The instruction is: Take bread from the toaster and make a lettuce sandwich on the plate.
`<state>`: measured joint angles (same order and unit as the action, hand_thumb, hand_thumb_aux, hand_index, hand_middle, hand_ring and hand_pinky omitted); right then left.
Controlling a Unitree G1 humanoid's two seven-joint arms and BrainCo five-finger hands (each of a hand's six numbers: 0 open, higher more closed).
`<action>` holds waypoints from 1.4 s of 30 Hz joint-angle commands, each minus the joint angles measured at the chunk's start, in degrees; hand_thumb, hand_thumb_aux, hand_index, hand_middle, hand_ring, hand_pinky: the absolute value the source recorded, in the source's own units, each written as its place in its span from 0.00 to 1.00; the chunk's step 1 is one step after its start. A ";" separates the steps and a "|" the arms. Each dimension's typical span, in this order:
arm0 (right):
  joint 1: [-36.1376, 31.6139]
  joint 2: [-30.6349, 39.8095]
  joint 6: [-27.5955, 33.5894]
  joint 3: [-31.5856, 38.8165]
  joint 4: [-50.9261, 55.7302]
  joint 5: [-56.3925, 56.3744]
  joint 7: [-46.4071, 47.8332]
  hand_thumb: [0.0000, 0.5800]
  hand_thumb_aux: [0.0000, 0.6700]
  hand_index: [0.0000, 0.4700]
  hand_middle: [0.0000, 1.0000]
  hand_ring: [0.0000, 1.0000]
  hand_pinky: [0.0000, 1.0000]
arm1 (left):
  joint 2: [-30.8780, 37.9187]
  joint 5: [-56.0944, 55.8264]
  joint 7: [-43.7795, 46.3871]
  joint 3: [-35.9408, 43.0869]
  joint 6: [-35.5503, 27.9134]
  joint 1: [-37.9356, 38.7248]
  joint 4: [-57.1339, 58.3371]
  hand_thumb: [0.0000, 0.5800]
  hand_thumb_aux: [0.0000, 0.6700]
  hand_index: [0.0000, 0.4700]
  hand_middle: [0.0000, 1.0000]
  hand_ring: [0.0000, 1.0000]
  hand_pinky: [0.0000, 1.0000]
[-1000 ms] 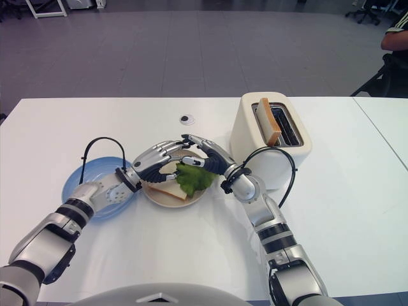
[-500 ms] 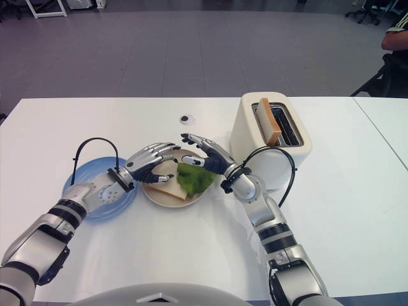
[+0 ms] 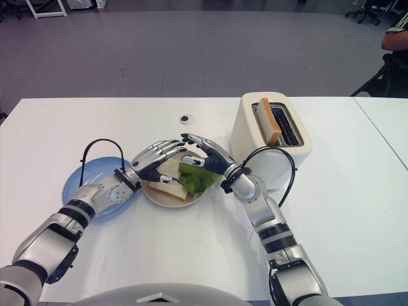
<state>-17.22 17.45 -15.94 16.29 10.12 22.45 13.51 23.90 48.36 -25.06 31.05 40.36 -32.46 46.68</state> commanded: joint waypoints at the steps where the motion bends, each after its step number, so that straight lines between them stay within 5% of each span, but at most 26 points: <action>1: 0.21 0.15 0.46 -0.12 -0.46 -0.42 0.48 0.00 0.00 0.00 0.15 0.15 0.15 | -1.41 0.98 -0.90 1.29 -0.50 -1.05 1.77 0.10 0.05 0.05 0.00 0.00 0.00; 2: 0.26 0.14 0.47 -0.11 -0.46 -0.41 0.46 0.00 0.00 0.00 0.15 0.15 0.15 | -1.64 1.01 -1.18 1.40 -0.52 -1.20 2.13 0.19 0.10 0.10 0.00 0.00 0.00; 4: 0.31 0.06 0.50 -0.06 -0.48 -0.37 0.40 0.00 0.00 0.00 0.15 0.15 0.15 | -1.95 1.15 -1.83 1.68 -0.68 -1.48 2.89 0.77 0.53 0.53 0.00 0.00 0.00; 8: 0.43 0.02 0.41 0.00 -0.40 -0.35 0.34 0.00 0.00 0.00 0.15 0.15 0.15 | -2.02 1.25 -2.65 2.22 -0.73 -1.80 3.64 0.98 0.87 0.87 0.00 0.00 0.00; 11: 0.48 0.06 0.35 -0.03 -0.37 -0.35 0.31 0.00 0.00 0.00 0.15 0.15 0.15 | -2.08 1.34 -2.99 2.78 -0.77 -2.00 4.21 1.00 0.96 0.96 0.00 0.00 0.00; 24: 0.55 0.05 0.17 -0.01 -0.23 -0.44 0.30 0.00 0.00 0.00 0.15 0.15 0.15 | 0.74 -0.51 -1.82 1.37 0.94 -1.63 1.33 1.00 1.00 1.00 0.00 0.00 0.00; 42: 0.52 0.42 0.42 -0.21 -1.17 -0.53 0.71 0.00 0.00 0.00 0.15 0.15 0.15 | 6.67 0.04 5.45 1.08 0.17 0.80 -0.51 0.97 0.84 0.84 0.00 0.00 0.00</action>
<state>-17.20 17.46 -15.99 16.29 9.31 22.43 13.59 29.72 47.83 -21.00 31.49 40.31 -32.57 46.03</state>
